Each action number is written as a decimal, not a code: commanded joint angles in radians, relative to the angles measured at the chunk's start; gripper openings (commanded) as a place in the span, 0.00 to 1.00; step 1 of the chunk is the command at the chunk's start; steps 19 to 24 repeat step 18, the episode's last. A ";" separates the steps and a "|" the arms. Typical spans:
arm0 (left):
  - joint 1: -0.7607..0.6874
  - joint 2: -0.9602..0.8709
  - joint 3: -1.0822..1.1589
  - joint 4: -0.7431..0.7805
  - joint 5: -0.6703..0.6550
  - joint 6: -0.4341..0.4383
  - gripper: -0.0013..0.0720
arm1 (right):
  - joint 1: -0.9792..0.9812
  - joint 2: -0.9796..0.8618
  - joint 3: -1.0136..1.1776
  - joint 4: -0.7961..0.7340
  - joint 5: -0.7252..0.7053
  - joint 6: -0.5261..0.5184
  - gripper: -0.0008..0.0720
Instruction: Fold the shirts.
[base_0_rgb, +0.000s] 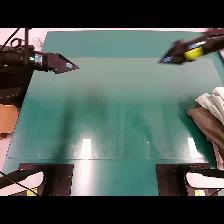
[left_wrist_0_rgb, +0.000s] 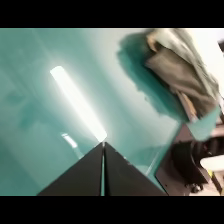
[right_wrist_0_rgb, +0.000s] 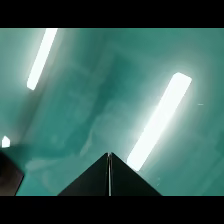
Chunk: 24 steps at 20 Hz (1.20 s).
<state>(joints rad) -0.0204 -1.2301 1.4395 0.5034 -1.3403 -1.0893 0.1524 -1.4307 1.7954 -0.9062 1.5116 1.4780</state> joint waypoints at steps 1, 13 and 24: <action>-0.061 0.000 0.025 -0.009 -0.022 0.005 0.05 | 0.224 -0.061 -0.002 0.026 -0.030 -0.050 0.03; -0.061 0.000 0.025 -0.011 -0.028 -0.002 0.05 | 0.160 -0.071 0.054 0.042 -0.118 -0.058 0.03; -0.061 0.000 0.025 -0.011 -0.029 -0.002 0.05 | 0.160 -0.071 0.054 0.042 -0.125 -0.058 0.03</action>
